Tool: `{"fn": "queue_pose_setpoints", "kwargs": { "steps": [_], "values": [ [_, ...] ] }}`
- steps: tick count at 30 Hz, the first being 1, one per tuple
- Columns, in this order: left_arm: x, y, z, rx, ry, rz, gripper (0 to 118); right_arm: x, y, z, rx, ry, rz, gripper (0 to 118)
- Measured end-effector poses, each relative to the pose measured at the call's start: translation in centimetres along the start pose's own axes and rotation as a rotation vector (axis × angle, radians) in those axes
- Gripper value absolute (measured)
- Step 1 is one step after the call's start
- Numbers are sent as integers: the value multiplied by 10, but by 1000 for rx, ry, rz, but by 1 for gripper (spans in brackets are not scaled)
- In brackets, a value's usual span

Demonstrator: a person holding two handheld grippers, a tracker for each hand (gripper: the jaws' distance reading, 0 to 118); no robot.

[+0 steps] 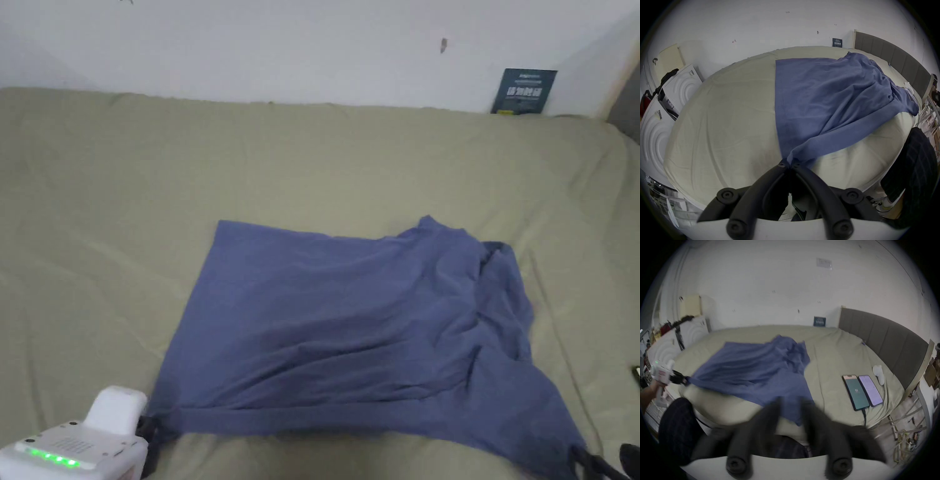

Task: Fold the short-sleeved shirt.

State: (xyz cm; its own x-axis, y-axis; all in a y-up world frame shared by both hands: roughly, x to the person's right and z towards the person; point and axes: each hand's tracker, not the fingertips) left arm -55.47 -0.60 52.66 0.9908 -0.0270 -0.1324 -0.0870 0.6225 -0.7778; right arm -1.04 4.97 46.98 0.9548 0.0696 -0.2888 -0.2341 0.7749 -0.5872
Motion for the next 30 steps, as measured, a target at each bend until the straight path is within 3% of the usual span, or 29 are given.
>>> {"fn": "queue_pose_setpoints", "kwargs": {
  "steps": [2, 4, 7, 8, 9, 10, 11, 12, 15, 17, 18, 22, 30],
  "values": [
    [9, -4, 6, -6, 9, -5, 0, 5, -3, -33, -98, 41, 1, 118],
    [7, -4, 5, -8, 12, 1, 0, 10, -7, -56, -83, 37, 41, 118],
    [8, -4, 3, -14, 15, 8, 0, 16, -4, -103, -187, 13, 66, 118],
    [9, -5, 3, -14, 15, 7, 0, 17, -3, -112, -241, 31, 51, 113],
    [9, -5, 3, -16, 8, 11, 0, 19, -2, -118, -274, 55, 19, 81],
    [19, -3, 11, -18, 7, 10, 0, 20, -1, -122, -252, 64, 11, 6],
    [20, -3, 12, -19, 7, 11, 0, 18, -4, -122, -278, 83, -31, 3],
    [22, -4, 13, -25, 7, 15, 0, 16, 1, -117, -235, 52, 8, 3],
    [16, -2, 23, -27, -5, 25, 0, -2, 26, -78, -176, 99, 26, 3],
    [19, 1, 42, -8, -18, 19, 0, -1, 40, -53, -155, 121, 0, 3],
    [13, 3, 52, 10, -23, 12, 0, 6, 42, -46, -162, 165, 10, 3],
    [11, 7, 84, 8, -69, 15, 0, 16, 41, -15, -190, 164, 56, 3],
    [5, 13, 96, 26, -105, 14, 0, 24, 40, -1, -234, 181, -29, 3]
  ]
}}
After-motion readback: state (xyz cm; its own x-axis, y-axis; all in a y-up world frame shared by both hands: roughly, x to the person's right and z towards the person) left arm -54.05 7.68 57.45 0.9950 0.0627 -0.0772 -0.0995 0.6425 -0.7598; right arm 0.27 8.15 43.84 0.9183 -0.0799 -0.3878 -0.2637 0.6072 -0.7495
